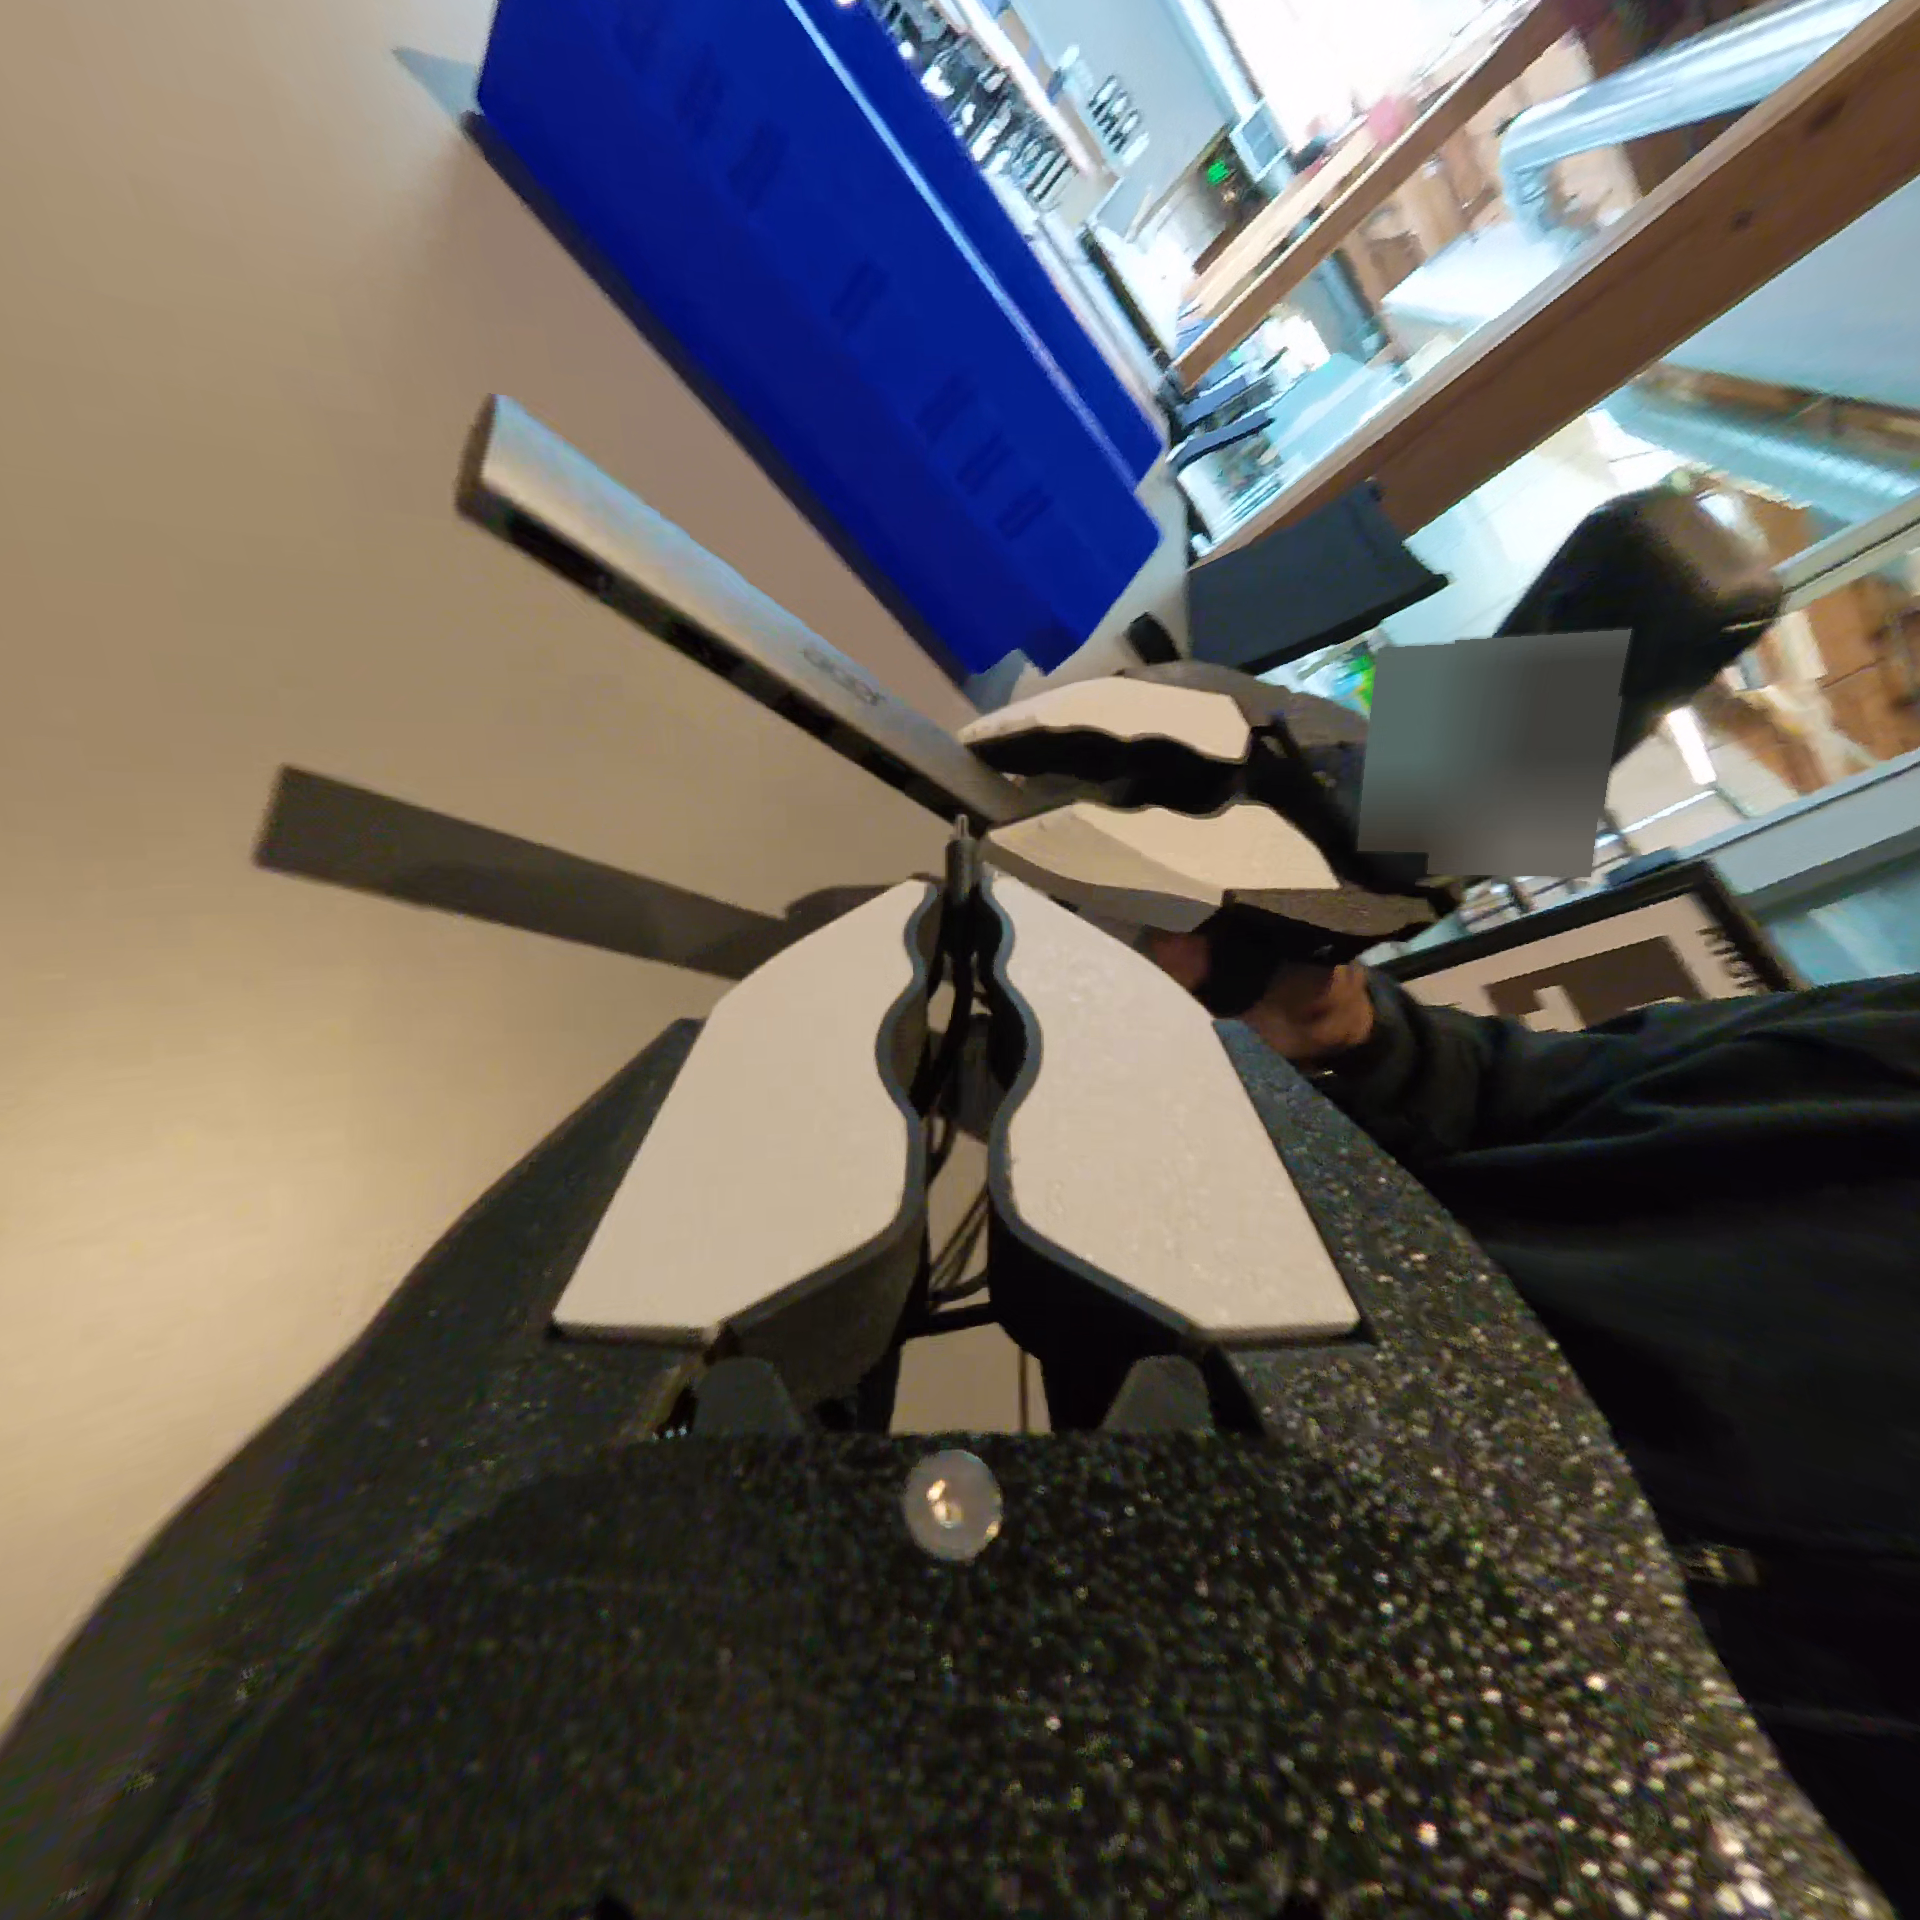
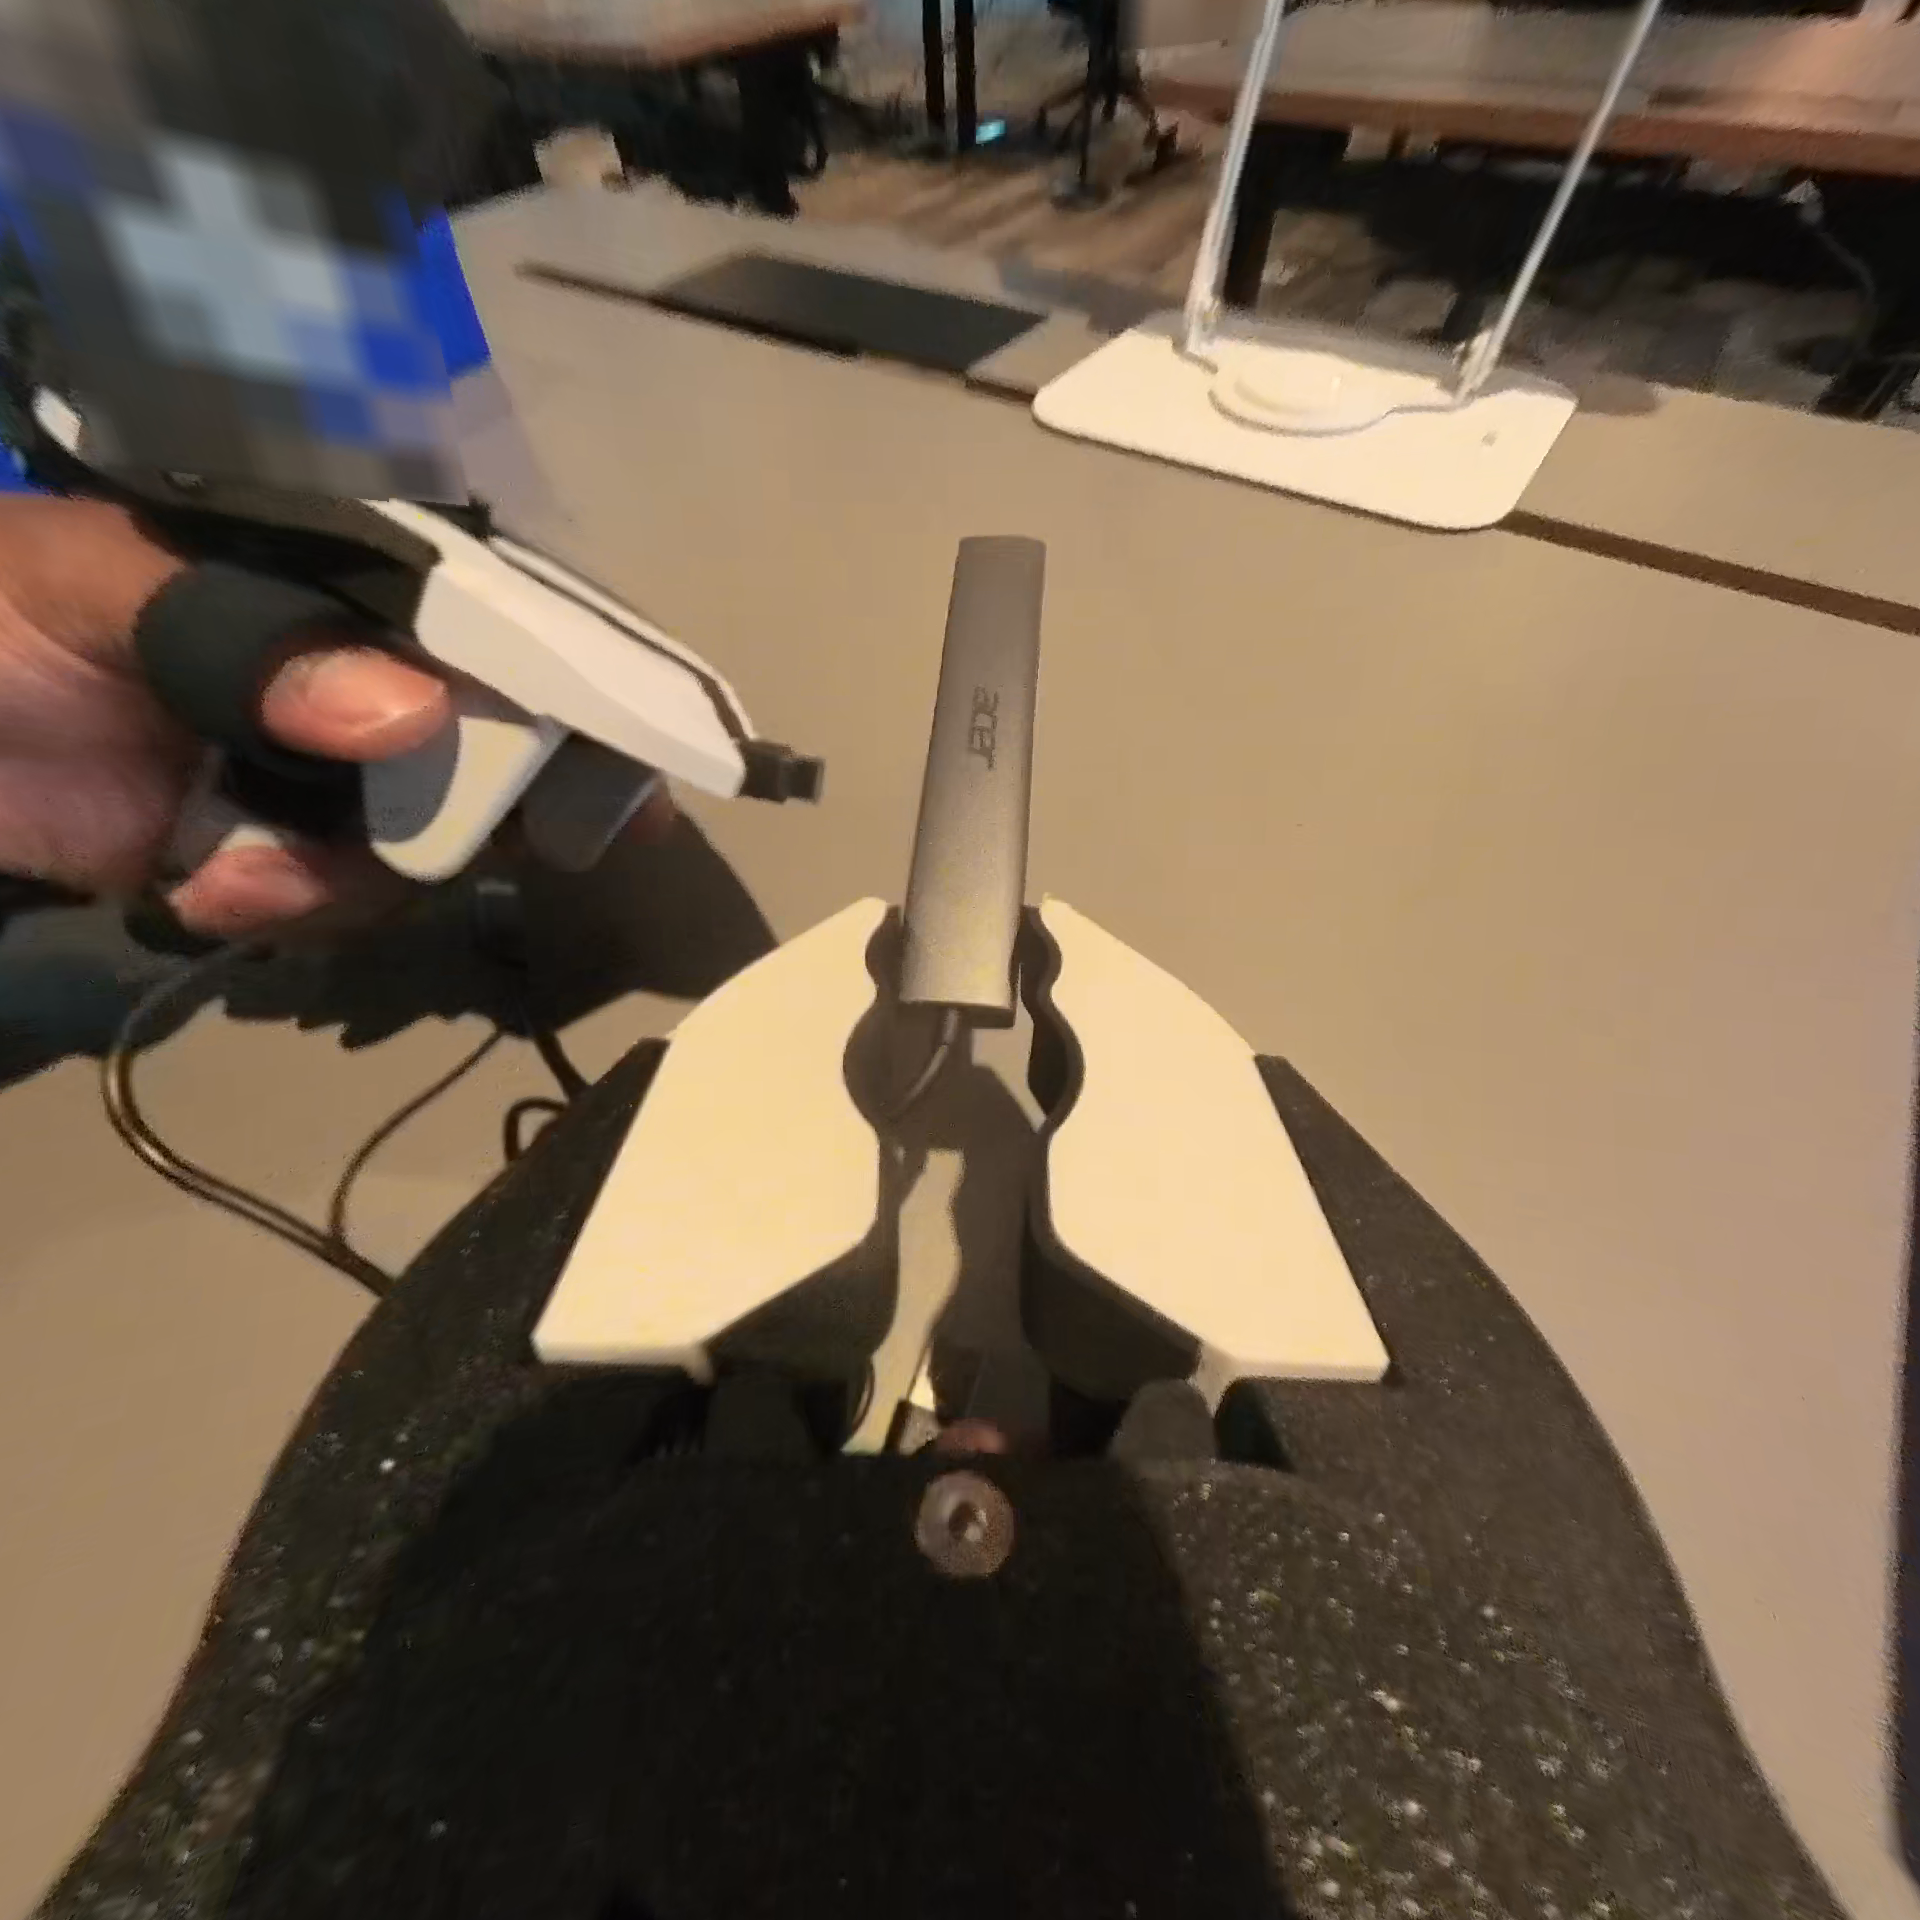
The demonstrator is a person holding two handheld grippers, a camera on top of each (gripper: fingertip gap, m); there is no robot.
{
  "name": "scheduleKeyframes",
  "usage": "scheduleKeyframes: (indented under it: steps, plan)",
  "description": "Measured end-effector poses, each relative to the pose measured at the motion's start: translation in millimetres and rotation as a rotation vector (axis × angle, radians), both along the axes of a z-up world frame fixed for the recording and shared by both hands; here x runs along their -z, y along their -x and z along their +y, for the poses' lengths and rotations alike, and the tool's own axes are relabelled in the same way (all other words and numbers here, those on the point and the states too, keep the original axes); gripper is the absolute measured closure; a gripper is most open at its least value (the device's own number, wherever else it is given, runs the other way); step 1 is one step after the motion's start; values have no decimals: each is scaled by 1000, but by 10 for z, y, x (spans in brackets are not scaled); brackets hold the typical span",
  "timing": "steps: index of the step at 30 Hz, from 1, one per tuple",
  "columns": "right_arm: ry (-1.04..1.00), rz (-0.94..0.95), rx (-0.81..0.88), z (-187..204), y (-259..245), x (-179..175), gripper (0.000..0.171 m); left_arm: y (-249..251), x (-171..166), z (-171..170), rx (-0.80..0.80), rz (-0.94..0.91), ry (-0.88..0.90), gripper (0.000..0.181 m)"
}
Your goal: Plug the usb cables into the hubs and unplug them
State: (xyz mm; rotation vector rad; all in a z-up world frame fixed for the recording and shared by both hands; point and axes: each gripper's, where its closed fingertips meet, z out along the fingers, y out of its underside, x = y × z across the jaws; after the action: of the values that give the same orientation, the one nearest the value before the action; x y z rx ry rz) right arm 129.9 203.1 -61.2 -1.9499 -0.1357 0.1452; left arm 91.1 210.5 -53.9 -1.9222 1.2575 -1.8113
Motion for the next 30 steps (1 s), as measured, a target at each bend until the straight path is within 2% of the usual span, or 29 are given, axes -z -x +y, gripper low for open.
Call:
scheduleKeyframes:
  steps: [1, 5, 13, 22, 30]
  plan:
    - [-27, 26, 7, 2, -15, -46, 149, -2, -36, -21, 5, -15, 16, 176]
    - [-145, 80, -16, -4, 0, -224, 149, -15, -175, -95, 22, -82, 125, 176]
    - [-305, 2, -56, -45, 150, -444, 149, -29, -299, -145, 45, -167, 286, 175]
    - [-360, -84, -20, -64, 160, -512, 149, -38, -340, -165, 52, -197, 294, 175]
    - [-372, -85, 15, -66, 134, -521, 150, -52, -401, -184, 40, -226, 280, 175]
